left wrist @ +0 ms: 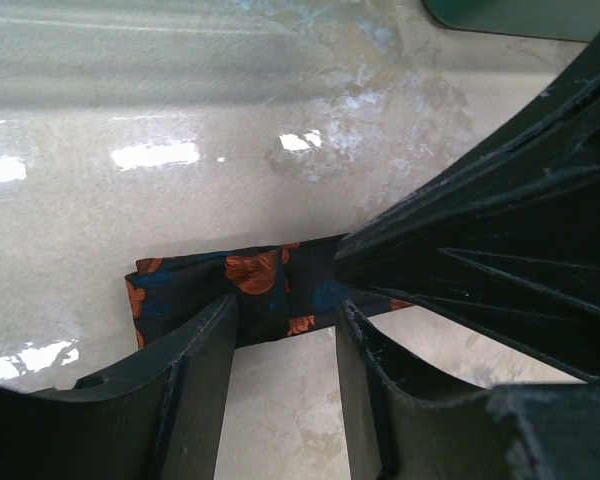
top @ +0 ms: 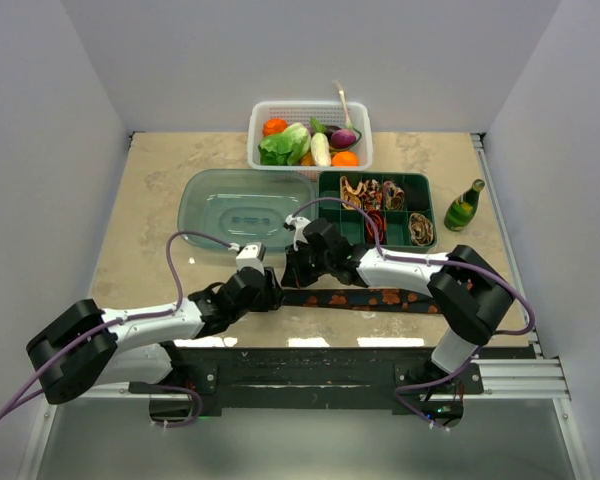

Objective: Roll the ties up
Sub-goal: Roll the tie at the center of the board.

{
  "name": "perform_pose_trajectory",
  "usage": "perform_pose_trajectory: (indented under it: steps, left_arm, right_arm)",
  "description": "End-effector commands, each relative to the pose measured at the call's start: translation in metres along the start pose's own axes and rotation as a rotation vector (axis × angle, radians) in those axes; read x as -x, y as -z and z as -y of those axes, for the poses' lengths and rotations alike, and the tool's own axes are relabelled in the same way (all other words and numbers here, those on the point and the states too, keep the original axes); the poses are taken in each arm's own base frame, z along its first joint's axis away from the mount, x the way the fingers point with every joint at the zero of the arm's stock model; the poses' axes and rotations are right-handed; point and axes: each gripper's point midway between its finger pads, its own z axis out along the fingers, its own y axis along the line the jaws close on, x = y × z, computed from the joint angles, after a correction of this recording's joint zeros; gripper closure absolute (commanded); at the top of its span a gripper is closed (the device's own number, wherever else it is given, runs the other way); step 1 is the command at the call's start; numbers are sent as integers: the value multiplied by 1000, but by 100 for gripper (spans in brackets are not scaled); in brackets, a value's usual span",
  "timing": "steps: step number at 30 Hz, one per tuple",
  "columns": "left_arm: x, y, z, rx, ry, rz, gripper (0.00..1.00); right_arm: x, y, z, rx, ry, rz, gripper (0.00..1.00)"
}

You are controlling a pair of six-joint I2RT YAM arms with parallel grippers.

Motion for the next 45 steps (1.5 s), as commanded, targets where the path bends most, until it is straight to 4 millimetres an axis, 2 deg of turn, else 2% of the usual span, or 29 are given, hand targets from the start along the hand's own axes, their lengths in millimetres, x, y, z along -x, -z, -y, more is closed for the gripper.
perform_pose_trajectory:
  steps: [1, 7, 13, 19, 20, 26, 31, 35, 40, 45]
  left_arm:
    - [2, -2, 19, -95, 25, 5, 52]
    - [17, 8, 27, -128, 35, 43, 49]
    - [36, 22, 22, -115, 51, 87, 47]
    - [49, 31, 9, -69, 75, 115, 44]
    - [43, 31, 0, -35, 72, 89, 43]
    - [45, 32, -15, -12, 130, 82, 39]
    - [46, 29, -20, -78, 194, 71, 35]
    - [47, 26, -21, -136, 221, 71, 34]
    - [30, 21, -27, -175, 245, 29, 34]
    - [18, 15, -30, -214, 260, 20, 34]
  right_arm:
    - [15, 0, -10, 30, 16, 32, 100]
    - [18, 3, -10, 21, 25, 43, 100]
    - [25, 9, -17, 41, 38, 66, 100]
    - [28, 14, -27, 61, 54, 78, 100]
    - [31, 14, -30, 66, 62, 87, 100]
    - [24, 7, -37, 84, 81, 63, 100]
    - [7, -9, -27, 59, 82, 16, 100]
    - [3, -15, -14, 11, 86, 14, 100]
    - [-11, -23, 11, -86, 98, -12, 100]
    - [-21, -27, 19, -100, 91, -31, 100]
